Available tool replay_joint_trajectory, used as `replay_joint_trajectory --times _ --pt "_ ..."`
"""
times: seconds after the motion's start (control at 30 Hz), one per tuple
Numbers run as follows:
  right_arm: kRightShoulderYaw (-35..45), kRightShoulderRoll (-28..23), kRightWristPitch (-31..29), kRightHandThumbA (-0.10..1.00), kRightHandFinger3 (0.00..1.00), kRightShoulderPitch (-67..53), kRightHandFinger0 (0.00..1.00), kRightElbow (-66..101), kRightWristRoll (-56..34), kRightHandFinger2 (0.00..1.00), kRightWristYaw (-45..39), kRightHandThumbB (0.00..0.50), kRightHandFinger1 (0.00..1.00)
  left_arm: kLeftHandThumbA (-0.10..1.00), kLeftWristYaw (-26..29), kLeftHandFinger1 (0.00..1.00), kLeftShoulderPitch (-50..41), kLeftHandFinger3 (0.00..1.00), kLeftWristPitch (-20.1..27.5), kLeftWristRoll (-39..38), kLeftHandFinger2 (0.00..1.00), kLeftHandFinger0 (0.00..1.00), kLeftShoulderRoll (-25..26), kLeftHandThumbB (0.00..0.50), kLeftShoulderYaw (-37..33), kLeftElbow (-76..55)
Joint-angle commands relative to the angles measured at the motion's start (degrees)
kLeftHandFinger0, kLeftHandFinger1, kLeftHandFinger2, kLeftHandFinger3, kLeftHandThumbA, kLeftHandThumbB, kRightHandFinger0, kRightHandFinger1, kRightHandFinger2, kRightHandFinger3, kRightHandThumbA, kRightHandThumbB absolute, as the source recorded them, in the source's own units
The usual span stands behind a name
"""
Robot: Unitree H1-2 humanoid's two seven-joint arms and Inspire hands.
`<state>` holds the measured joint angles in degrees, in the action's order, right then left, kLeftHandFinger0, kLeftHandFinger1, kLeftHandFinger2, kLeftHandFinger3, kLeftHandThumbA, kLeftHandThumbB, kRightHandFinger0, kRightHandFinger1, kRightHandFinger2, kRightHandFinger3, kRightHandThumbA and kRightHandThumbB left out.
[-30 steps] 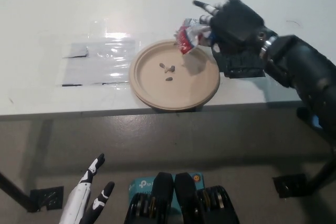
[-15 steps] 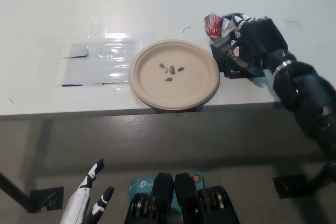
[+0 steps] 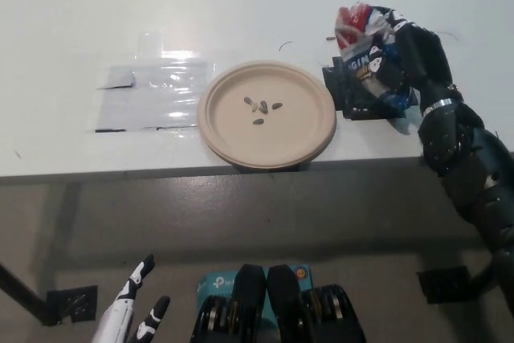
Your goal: The robot picks up a small bag of sunflower seeds on the right hand side and take it to the empty plate on the left hand side then pours some sunflower seeds on to the plate.
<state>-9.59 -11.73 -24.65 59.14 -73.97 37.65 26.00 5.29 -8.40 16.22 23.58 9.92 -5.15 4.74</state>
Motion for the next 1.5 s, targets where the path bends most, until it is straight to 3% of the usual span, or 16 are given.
replay_joint_trajectory --times 0.0,0.03,0.07,0.13,0.17,0.23,0.27,0.3,0.33,0.37,0.5,0.7,1.07,1.27,1.37,1.47 --pt "0.8 -2.1 -2.3 -0.10 0.64 0.0 0.00 2.4 -6.7 0.63 4.7 0.179 0.31 1.00 2.2 1.00 -0.5 1.00 2.1 -0.4 1.00 1.00 -0.4 0.138 0.9 -0.9" --pt "0.5 -2.3 -2.3 -0.10 0.59 -0.1 0.01 2.5 -7.1 0.59 4.4 0.170 0.31 1.00 2.2 1.00 -0.5 1.00 2.2 -0.4 1.00 1.00 -0.4 0.134 0.9 -0.8" --pt "0.2 -2.7 -2.3 -0.05 0.65 -0.5 0.08 2.8 -7.8 0.68 3.2 0.183 0.39 1.00 2.2 1.00 -0.6 1.00 2.2 -0.4 1.00 1.00 -0.4 0.134 1.0 -0.8" --pt "-0.7 -3.5 -2.3 0.17 0.64 -1.0 0.29 2.7 -7.6 0.66 1.7 0.218 0.51 1.00 2.2 1.00 -0.7 1.00 2.2 -0.7 1.00 1.00 -0.5 0.140 1.1 -0.7" --pt "-1.1 -3.6 -2.3 0.19 0.60 -1.1 0.30 2.7 -7.3 0.60 1.7 0.223 0.48 1.00 2.3 1.00 -0.7 1.00 2.2 -0.6 1.00 1.00 -0.6 0.140 1.1 -0.6" --pt "-2.7 -3.9 -2.3 0.26 0.66 -1.8 0.35 3.0 -6.5 0.62 2.2 0.259 0.50 1.00 2.2 1.00 -0.7 1.00 2.0 -0.7 1.00 1.00 -0.6 0.142 1.1 -0.8" --pt "-3.9 -4.2 -2.3 0.36 0.85 -2.4 0.48 3.9 -6.6 0.76 2.0 0.312 0.62 1.00 2.0 1.00 -0.7 1.00 1.7 -0.9 1.00 1.00 -0.6 0.145 1.1 -0.8" --pt "-4.7 -4.4 -2.3 0.41 0.92 -2.7 0.53 4.4 -6.6 0.82 1.9 0.329 0.66 1.00 1.9 1.00 -0.5 1.00 1.9 -1.0 1.00 1.00 -0.6 0.145 1.2 -0.6" --pt "-5.6 -4.7 -2.3 0.52 1.00 -2.8 0.79 4.4 -6.7 0.99 0.8 0.360 0.84 1.00 2.0 1.00 -0.5 1.00 1.9 -0.9 1.00 1.00 -0.6 0.145 1.2 -0.6" --pt "-6.1 -4.9 -2.3 0.61 1.00 -2.8 1.00 4.1 -7.0 1.00 -2.0 0.391 1.00 1.00 2.2 1.00 -0.5 1.00 1.8 -0.5 1.00 1.00 -0.6 0.145 1.2 -0.6" --pt "-8.9 -5.5 -2.3 0.79 1.00 -3.4 1.00 5.1 -7.1 1.00 -4.6 0.494 1.00 1.00 2.1 1.00 -0.1 1.00 2.1 -0.5 1.00 1.00 -0.5 0.148 1.2 -0.3" --pt "-11.2 -5.6 -2.3 0.94 1.00 -3.9 1.00 6.1 -7.0 1.00 -5.2 0.500 1.00 1.00 2.2 1.00 0.5 1.00 2.1 -0.3 1.00 1.00 -0.5 0.145 1.2 -0.3" --pt "-7.4 -5.6 -2.3 0.92 1.00 -6.1 1.00 14.2 -14.9 1.00 -16.4 0.500 1.00 1.00 1.7 1.00 1.3 1.00 2.3 -0.7 1.00 1.00 -0.2 0.144 1.3 -0.2" --pt "-3.2 -7.2 1.0 0.85 1.00 -10.7 1.00 31.9 -21.7 1.00 -25.5 0.500 1.00 1.00 1.7 1.00 1.9 1.00 2.1 -0.8 1.00 1.00 -0.2 0.138 1.4 -0.3" --pt "-0.7 -7.6 3.7 0.88 1.00 -13.6 1.00 41.7 -25.9 1.00 -27.4 0.500 1.00 1.00 1.6 1.00 2.1 1.00 2.1 -0.9 1.00 1.00 -0.1 0.144 1.5 -0.1" --pt "2.0 -8.4 7.2 1.00 1.00 -16.5 1.00 52.9 -27.3 1.00 -27.1 0.500 1.00 1.00 1.4 1.00 2.7 1.00 2.0 -1.4 1.00 1.00 -0.1 0.170 1.6 0.1"
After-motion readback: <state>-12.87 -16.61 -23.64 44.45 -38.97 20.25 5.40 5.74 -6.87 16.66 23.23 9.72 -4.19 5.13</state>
